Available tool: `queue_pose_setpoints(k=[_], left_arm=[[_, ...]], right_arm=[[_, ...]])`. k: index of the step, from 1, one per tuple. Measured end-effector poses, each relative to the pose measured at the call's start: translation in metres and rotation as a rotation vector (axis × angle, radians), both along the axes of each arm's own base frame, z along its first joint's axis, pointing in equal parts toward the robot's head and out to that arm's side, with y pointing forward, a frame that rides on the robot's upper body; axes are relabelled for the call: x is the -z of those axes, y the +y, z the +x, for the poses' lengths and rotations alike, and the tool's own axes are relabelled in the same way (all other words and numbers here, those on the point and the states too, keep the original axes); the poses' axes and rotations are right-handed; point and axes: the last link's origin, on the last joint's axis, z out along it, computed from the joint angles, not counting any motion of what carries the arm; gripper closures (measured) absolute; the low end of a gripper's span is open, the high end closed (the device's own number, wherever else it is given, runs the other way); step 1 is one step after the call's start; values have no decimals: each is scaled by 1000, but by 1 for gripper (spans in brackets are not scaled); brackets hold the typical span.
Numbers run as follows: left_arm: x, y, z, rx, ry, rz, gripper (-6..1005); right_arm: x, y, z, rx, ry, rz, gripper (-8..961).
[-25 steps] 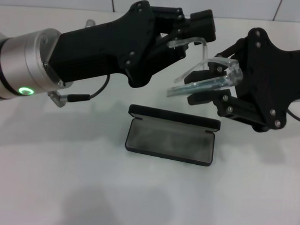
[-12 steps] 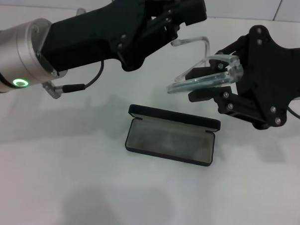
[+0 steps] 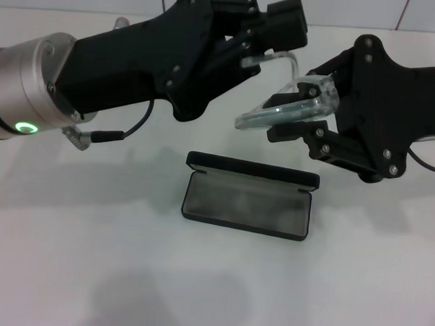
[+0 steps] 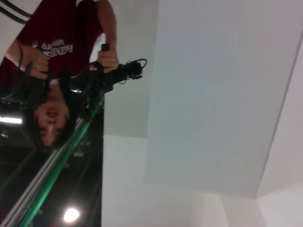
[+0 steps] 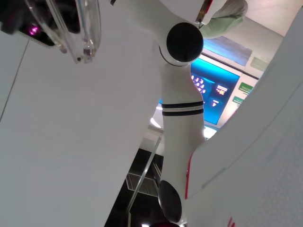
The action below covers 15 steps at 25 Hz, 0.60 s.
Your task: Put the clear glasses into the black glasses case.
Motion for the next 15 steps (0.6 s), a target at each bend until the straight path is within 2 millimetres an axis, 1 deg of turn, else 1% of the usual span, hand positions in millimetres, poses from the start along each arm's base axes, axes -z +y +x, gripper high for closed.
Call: queue_pose_setpoints(k=[15], left_arm=[[8,-6,5,49,22,-42,933]], right_arm=[[1,0,2,12,3,-5,833]])
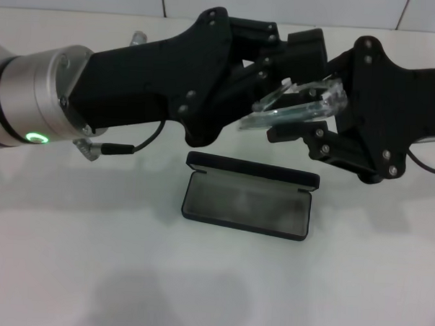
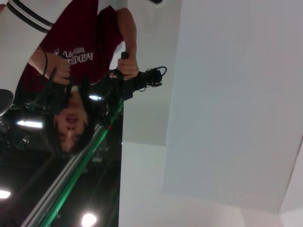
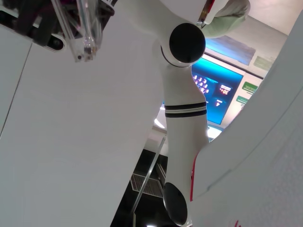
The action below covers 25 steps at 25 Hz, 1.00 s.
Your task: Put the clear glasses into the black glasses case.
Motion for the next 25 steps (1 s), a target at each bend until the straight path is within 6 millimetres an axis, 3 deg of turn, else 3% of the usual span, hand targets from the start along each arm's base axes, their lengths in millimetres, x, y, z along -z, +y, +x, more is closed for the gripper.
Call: queue_pose_setpoints(k=[9,16,21,25], left_arm=[[-4,0,-7,-42,-24,20,932],[-26,9,-28,-142,-59,110,933],[-54,10,-61,-260,-73,215,933],[-80,6,-88,-348,-72,301,933]], right_arm=[[1,-1,1,12,3,-8,832],[2,0,5,61,-35,-51,832],[9,2,0,148,-300,-162,832],[12,0,-16,227,-592,-188,831]])
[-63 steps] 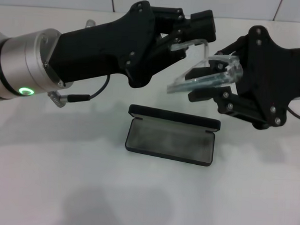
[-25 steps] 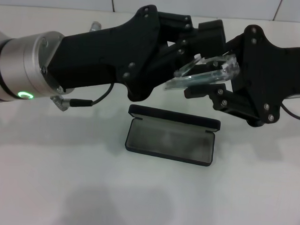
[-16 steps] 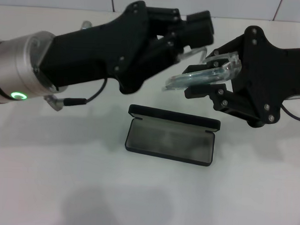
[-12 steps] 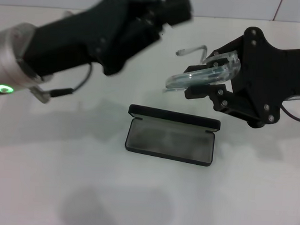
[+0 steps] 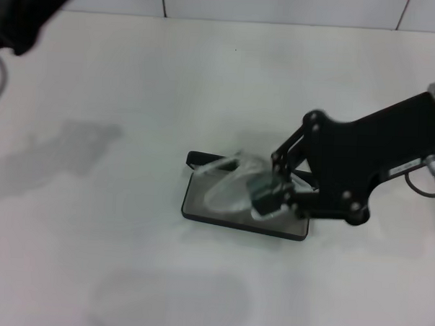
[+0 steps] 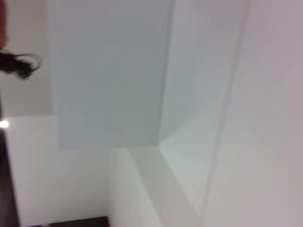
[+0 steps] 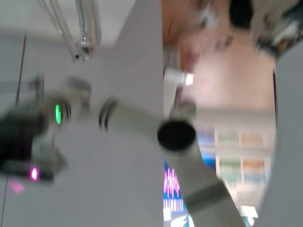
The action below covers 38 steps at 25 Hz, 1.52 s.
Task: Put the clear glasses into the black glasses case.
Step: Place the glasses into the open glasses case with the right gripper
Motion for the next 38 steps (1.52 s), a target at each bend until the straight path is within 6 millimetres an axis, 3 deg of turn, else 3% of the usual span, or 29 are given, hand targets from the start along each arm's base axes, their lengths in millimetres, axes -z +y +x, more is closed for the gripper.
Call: queue_pose_setpoints(k=[7,15,24,38], left_arm=[[-20,-11,-30,-100,19,56,933],[-3,-13,-34,-104,110,2,934],[9,-28,-50,-107,202,36,934],[-8,-43,-79,-159,317,104,935]], right_arm=[[14,4,-49,213,-513,66,831],[56,10,-87,289,-794,60,830],[96,19,-88,327,-912,165,830],[114,35,-82,432,-922,226,829]])
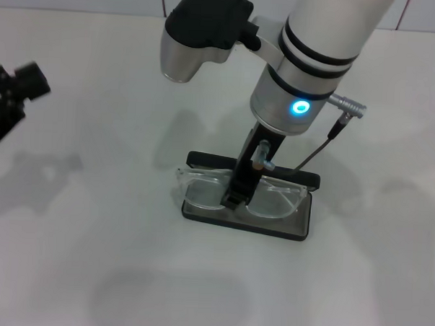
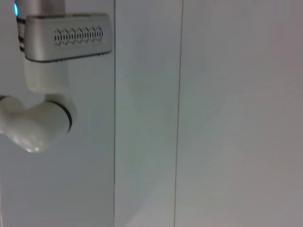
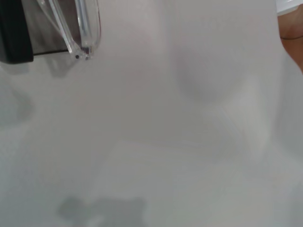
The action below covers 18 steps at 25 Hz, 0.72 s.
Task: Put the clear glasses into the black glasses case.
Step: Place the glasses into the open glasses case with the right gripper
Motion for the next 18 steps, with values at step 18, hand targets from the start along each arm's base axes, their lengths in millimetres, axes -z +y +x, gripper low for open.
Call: queue_pose_setpoints(k=[18], left_arm=[[19,-9,-7,-25,51,-103,936]], right_arm=[[10,3,18,15,-38,22,828]])
